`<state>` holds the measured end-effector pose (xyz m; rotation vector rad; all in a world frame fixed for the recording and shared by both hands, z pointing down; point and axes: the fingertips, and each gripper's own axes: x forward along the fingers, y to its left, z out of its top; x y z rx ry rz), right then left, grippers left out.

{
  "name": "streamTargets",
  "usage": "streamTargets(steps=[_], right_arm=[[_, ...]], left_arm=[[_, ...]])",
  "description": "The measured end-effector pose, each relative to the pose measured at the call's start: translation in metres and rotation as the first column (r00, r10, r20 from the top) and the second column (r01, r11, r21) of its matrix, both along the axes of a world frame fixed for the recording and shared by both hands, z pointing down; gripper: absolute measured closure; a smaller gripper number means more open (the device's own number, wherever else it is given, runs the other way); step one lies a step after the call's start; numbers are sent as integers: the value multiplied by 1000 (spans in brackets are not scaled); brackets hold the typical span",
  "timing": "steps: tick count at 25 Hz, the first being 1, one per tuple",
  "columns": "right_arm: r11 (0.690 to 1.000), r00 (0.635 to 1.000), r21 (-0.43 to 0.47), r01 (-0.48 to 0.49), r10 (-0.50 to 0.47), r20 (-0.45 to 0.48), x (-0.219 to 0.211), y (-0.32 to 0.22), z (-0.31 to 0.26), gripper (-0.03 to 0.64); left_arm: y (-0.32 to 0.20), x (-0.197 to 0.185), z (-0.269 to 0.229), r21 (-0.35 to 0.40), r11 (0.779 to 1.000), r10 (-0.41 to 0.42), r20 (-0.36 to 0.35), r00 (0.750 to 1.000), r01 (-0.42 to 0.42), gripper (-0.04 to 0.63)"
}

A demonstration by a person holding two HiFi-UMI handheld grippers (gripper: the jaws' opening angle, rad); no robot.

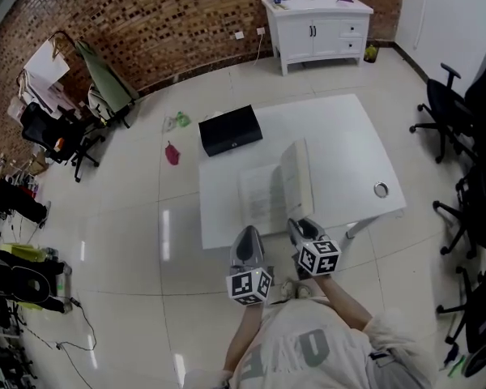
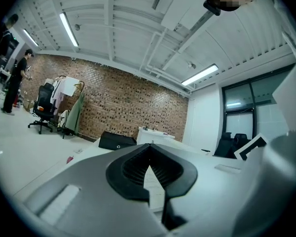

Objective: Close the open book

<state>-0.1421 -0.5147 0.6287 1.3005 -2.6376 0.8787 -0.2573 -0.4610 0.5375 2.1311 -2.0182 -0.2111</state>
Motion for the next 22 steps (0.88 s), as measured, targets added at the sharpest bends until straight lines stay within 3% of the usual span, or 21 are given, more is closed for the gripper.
streamTargets(steps=[5, 7, 11, 15, 22], right_arm=[[994, 994, 9, 107, -107, 19, -33, 12, -5, 470], [992, 992, 11, 125, -125, 23, -45, 15, -7, 529], [987, 988, 51, 149, -151, 43, -58, 17, -27, 536], [991, 991, 88, 103, -109, 77, -41, 15, -53, 612], [985, 991, 171, -3, -20, 135, 2, 11, -95, 614]], left_arm=[[5, -8, -5, 8, 1000, -24, 5, 1000, 24, 588], [7, -11, -5, 8, 999, -34, 3, 999, 34, 589], [10, -14, -8, 13, 999, -44, 6, 999, 44, 589], [8, -13, -16, 30, 999, -38, 13, 999, 37, 589], [3, -4, -55, 118, 993, -4, 66, 998, -4, 588]])
